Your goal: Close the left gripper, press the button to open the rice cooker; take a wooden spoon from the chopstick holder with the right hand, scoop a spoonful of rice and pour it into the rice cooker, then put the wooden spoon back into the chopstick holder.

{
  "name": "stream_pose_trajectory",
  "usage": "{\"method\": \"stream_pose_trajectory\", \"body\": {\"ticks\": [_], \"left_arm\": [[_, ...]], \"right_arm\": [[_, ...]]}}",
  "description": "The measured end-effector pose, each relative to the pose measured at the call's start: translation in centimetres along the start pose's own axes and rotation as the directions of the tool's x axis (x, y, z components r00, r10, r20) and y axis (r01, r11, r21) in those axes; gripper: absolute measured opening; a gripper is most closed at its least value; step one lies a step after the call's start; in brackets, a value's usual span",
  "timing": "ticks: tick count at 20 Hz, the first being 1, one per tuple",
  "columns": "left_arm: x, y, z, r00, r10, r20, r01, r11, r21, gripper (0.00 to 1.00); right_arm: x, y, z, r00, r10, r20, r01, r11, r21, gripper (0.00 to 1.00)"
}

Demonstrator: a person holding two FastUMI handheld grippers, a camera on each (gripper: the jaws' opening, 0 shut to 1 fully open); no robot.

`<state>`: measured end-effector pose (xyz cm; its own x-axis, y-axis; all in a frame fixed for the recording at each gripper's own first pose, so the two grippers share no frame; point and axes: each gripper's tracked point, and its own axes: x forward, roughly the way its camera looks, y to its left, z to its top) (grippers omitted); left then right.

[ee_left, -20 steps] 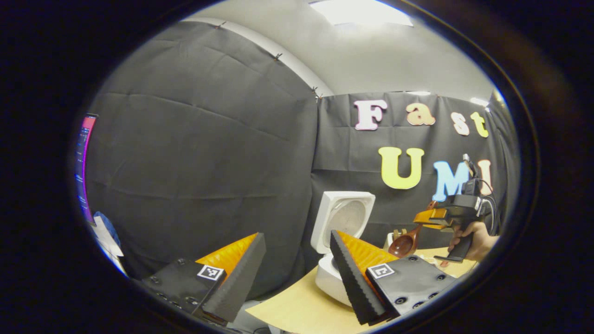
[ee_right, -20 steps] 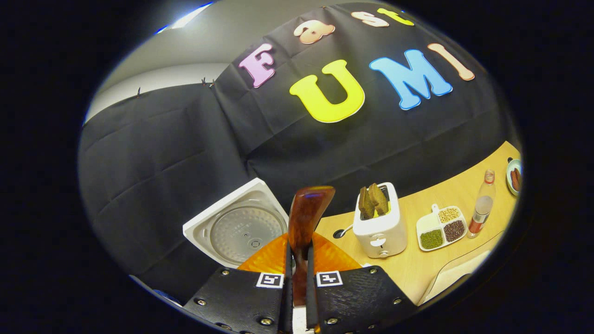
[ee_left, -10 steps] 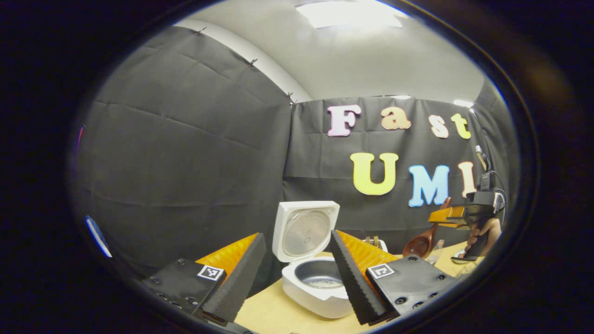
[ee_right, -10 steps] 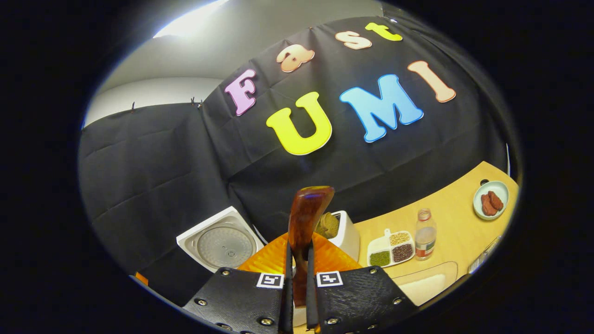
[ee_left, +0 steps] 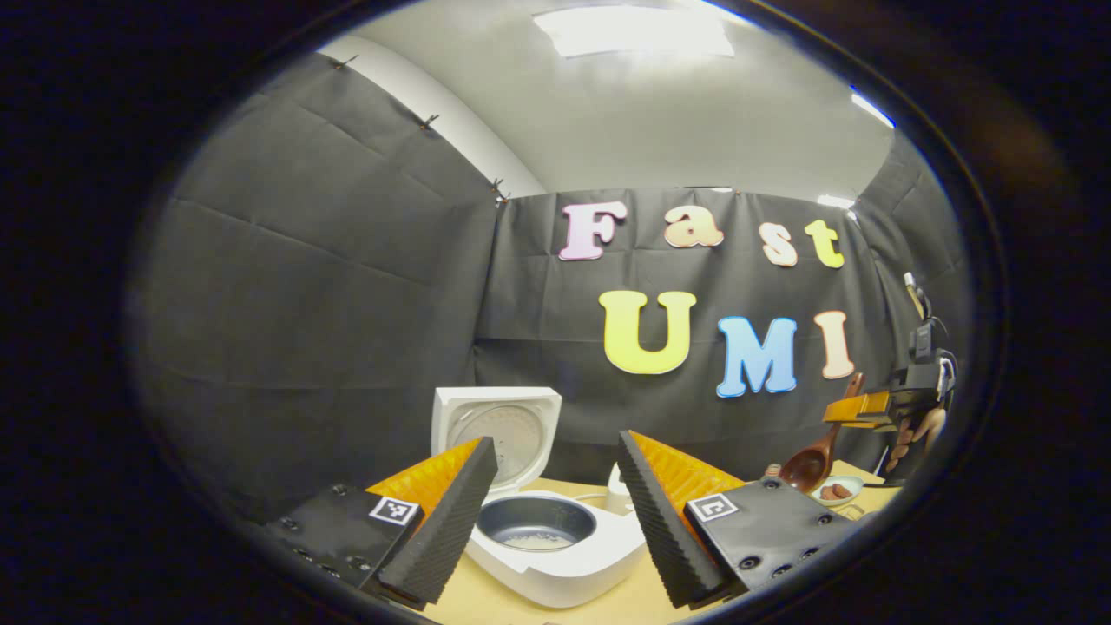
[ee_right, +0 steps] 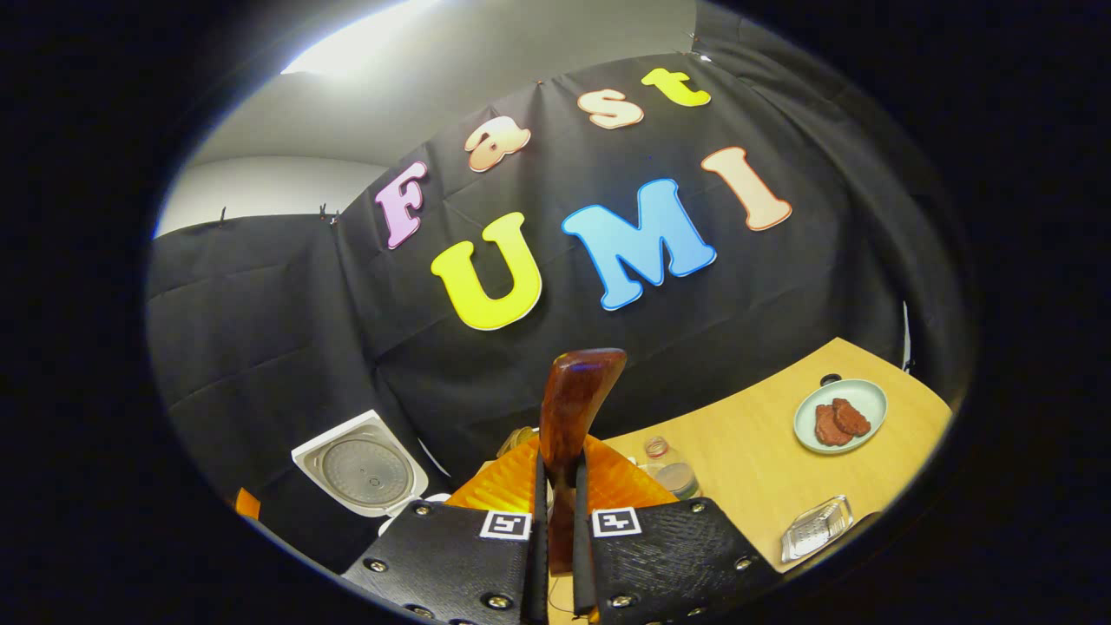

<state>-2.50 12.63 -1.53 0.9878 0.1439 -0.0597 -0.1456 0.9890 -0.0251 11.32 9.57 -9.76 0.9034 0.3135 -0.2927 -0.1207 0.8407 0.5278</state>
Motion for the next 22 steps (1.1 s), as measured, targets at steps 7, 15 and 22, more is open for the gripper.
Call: {"method": "stream_pose_trajectory", "body": {"ticks": [7, 15, 22], "left_arm": [[0.6, -6.4, 0.1, 0.997, -0.083, -0.001, 0.083, 0.997, 0.005, 0.97], [0.1, -10.9, -0.1, 0.992, -0.127, -0.01, 0.127, 0.992, 0.025, 0.96], [-1.4, -13.1, -0.4, 0.991, -0.131, -0.032, 0.133, 0.989, 0.063, 0.97]], "right_arm": [[-3.2, -8.4, 2.3, 0.993, -0.118, 0.023, 0.118, 0.993, 0.019, 0.11], [-5.8, -16.9, 0.2, 0.972, -0.235, -0.01, 0.234, 0.972, -0.034, 0.11], [-6.5, -22.4, -4.9, 0.95, -0.297, -0.094, 0.293, 0.955, -0.05, 0.11]]}}
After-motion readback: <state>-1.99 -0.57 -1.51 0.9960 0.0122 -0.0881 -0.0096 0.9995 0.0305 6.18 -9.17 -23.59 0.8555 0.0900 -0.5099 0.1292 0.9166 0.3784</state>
